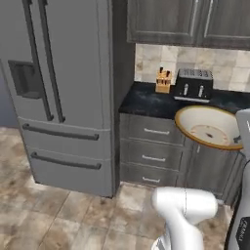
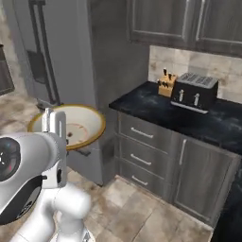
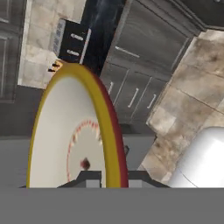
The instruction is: Clear the mugs and bowl far away from the sink.
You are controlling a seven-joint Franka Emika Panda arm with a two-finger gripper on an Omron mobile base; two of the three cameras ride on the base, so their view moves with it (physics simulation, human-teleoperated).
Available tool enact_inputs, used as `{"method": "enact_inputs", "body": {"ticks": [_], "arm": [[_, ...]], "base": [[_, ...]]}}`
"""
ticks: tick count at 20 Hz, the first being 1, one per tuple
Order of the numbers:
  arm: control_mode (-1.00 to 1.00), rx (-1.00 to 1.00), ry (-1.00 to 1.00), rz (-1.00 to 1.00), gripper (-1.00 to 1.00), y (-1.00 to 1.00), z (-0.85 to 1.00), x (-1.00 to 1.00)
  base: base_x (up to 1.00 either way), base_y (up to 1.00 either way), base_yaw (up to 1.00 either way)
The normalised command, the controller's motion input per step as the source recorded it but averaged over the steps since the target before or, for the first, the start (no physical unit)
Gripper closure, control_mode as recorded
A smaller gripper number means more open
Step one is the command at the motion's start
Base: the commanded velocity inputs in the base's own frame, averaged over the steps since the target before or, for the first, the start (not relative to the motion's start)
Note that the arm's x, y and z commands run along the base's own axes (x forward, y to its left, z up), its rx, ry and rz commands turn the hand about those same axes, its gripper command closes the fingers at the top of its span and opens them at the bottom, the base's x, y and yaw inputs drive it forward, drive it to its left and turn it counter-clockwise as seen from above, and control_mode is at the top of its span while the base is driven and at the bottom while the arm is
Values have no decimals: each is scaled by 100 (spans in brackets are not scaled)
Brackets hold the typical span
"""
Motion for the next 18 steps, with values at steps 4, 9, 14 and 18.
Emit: {"method": "enact_inputs", "body": {"ticks": [4, 9, 14, 18], "arm": [[100, 0, 0, 0, 100, 0, 0, 0], [100, 0, 0, 0, 100, 0, 0, 0], [100, 0, 0, 0, 100, 0, 0, 0], [100, 0, 0, 0, 100, 0, 0, 0]], "base": [[0, 0, 100], [0, 0, 100], [0, 0, 100], [0, 6, 100]]}}
